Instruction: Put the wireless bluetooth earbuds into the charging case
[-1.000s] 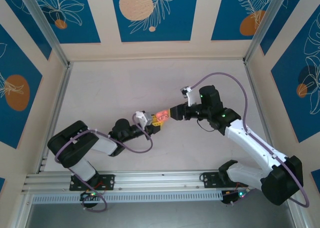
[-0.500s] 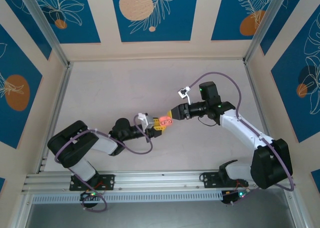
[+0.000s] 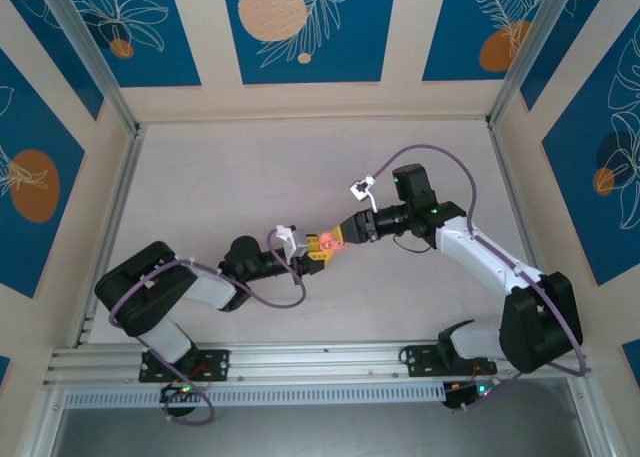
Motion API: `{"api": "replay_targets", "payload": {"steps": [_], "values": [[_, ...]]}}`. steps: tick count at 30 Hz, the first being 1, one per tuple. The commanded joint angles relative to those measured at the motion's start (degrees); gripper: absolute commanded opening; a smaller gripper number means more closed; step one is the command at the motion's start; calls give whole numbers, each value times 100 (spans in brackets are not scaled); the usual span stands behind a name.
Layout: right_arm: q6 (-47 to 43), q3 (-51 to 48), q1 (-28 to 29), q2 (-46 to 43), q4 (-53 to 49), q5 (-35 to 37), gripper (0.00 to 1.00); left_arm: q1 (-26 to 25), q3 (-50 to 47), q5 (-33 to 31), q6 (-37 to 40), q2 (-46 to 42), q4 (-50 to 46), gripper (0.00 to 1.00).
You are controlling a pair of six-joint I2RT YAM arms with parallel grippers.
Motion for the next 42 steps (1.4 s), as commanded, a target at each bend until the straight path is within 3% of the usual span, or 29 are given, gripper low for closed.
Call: {"api": "replay_targets", "payload": {"steps": [1,9,13,15,18,20,22,29,35,42], "values": [[14,-264,-86,-705,120,-85,47,-7,54,-245,-82,-29,180,26],[-330,-586,-424,-1340,5,353,47,-5,122,98,-196,-11,180,25],[-1261,-630,-424,-1620,-91,669,50,-8,184,396,-297,-25,179,26],[-1899,-720,-417,-1756,-79,674,61,-3,201,522,-311,-26,184,25],[-2741,-1021,-447,-1935,169,563,64,-6,246,687,-341,-3,175,26],[-3515,-1247,-506,-2077,362,-97,58,0,273,794,-369,12,179,26],[-3784,-1517,-503,-2211,737,-181,54,-7,313,895,-405,35,179,26],[-3878,-1645,-508,-1937,1189,-316,55,-5,397,1161,-458,91,179,25],[-4143,-1472,-475,-1548,976,-818,50,-8,414,1205,-496,86,179,26],[-4480,-1387,-364,-1308,799,-849,46,-9,449,1258,-529,94,179,26]]}}
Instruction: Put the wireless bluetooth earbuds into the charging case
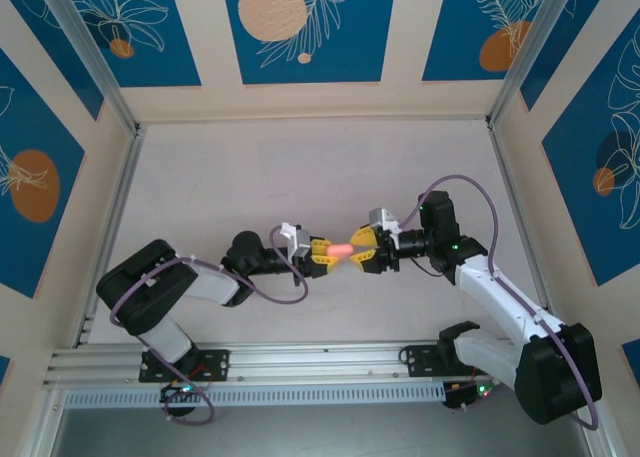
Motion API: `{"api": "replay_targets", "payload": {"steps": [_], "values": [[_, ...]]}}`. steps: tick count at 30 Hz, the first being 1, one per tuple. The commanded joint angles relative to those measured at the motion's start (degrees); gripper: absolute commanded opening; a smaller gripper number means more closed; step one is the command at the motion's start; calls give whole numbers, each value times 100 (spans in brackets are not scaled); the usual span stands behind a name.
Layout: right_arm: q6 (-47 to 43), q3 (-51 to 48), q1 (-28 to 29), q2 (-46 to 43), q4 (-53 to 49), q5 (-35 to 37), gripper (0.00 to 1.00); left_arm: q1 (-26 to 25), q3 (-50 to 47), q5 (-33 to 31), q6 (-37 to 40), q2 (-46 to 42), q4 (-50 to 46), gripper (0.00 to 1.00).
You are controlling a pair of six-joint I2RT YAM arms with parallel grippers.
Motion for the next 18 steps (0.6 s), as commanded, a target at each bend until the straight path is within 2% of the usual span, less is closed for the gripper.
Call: {"api": "replay_targets", "payload": {"steps": [1,10,15,18], "values": [[-310,219,60,106,-166,-229,45,-9,146,211,-72,44,197,26],[-481,327,192,398,-262,-227,36,-4,181,238,-133,26,196,26],[-603,397,211,435,-381,-196,22,-3,171,204,-136,22,195,28],[-638,416,200,383,-430,-113,17,0,159,114,-107,55,197,35]]}}
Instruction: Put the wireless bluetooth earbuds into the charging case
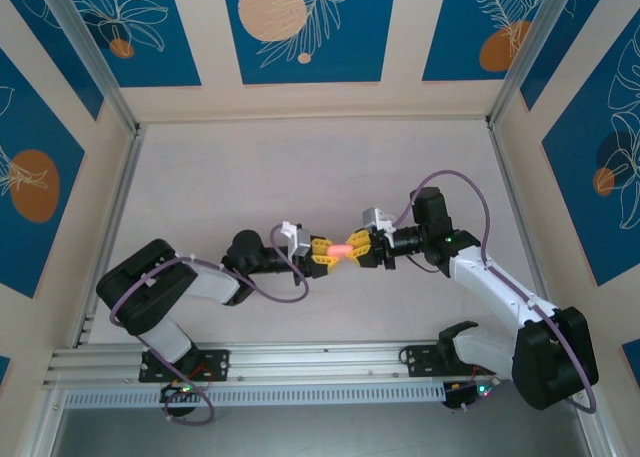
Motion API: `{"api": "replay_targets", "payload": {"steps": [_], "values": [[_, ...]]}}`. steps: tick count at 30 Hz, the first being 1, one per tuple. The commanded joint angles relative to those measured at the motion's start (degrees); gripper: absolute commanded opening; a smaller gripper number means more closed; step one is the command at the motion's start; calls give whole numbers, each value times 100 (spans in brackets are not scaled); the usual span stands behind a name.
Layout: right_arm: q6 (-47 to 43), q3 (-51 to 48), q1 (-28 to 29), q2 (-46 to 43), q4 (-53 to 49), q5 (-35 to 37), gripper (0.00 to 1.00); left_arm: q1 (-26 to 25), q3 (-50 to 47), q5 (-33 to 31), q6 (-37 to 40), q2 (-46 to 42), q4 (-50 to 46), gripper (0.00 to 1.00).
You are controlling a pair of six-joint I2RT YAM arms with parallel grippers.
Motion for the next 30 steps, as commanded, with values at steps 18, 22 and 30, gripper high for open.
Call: {"api": "replay_targets", "payload": {"steps": [18,22,30], "values": [[2108,975,-343,1049,-1026,1512,16,3,-695,-3037,107,292,197,84],[2564,1440,-378,1718,-1224,1745,16,7,-920,-3950,-103,279,197,86],[3153,2780,-403,3326,-2339,2023,16,7,-1293,-4949,-235,248,197,88]]}}
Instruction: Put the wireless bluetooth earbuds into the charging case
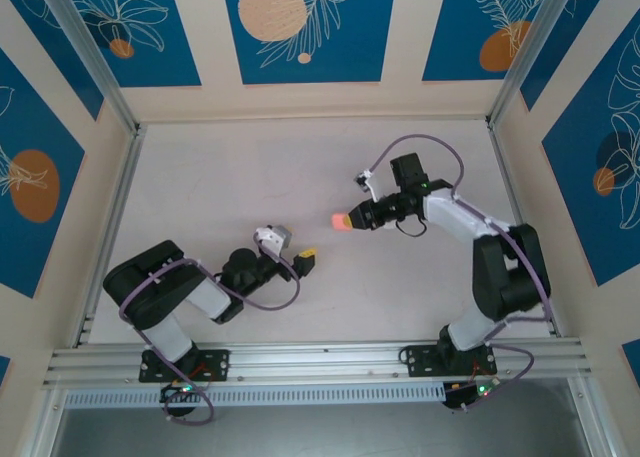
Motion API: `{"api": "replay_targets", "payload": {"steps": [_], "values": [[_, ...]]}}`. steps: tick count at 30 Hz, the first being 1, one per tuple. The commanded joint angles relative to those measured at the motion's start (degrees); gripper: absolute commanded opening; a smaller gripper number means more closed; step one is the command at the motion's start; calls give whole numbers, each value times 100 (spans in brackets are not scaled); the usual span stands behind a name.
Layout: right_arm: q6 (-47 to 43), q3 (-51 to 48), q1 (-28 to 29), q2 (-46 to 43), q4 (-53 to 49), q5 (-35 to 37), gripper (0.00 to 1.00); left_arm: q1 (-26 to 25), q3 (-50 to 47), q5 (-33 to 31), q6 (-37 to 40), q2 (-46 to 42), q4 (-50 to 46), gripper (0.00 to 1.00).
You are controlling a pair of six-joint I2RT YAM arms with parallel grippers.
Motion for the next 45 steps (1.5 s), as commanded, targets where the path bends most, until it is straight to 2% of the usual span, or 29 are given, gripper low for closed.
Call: {"api": "replay_targets", "payload": {"steps": [1,7,17,26,32,37,41,45], "values": [[374,455,-34,494,-776,57,16,3,-169,-773,-149,-1,179,88],[570,952,-84,1200,-1081,155,16,2,-276,-1106,-158,44,107,91],[695,1488,-260,1842,-1543,411,17,4,-288,-1142,-175,277,174,94],[785,1658,-350,1989,-1867,823,29,3,-235,-1367,-167,179,-73,95],[854,1675,-384,1933,-1861,1230,43,5,-44,-1566,-52,-498,-1326,96],[878,1736,-393,1698,-1780,1562,49,2,330,-1928,130,-1527,-3161,99],[939,1690,-425,1256,-1533,1766,53,13,677,-2192,505,-2341,-4410,99],[1083,1173,-620,502,-725,1984,56,145,968,-2597,941,-3101,-5411,99]]}}
